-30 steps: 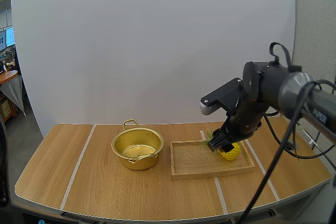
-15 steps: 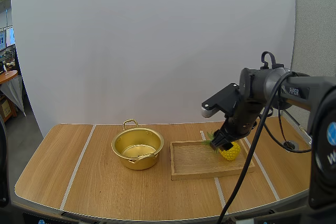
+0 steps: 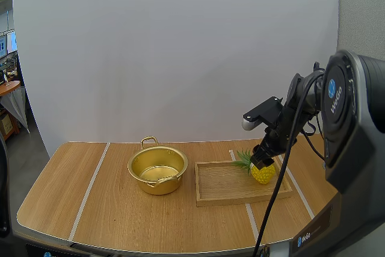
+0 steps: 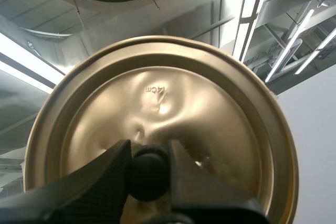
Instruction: Open the pot, put the pineapple inside, and close it
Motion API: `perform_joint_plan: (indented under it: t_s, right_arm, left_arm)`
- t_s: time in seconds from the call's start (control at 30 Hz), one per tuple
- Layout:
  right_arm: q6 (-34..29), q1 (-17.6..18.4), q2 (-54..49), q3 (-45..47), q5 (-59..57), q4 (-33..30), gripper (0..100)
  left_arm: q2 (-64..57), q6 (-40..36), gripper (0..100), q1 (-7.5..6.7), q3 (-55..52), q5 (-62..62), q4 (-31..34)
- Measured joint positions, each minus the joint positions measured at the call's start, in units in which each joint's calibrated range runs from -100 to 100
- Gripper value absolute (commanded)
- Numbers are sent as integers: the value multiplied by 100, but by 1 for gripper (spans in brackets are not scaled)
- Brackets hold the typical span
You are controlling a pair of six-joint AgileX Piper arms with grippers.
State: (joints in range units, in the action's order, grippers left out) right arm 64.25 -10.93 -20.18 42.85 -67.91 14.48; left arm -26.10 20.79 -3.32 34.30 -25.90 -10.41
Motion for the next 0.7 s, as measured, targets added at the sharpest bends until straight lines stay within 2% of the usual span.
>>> perform_joint_plan:
  t_s: [0.7]
  right_arm:
    - [370, -1, 926, -89, 622, 246, 100]
  left_arm:
    - [0, 0, 0, 0, 0, 0, 0]
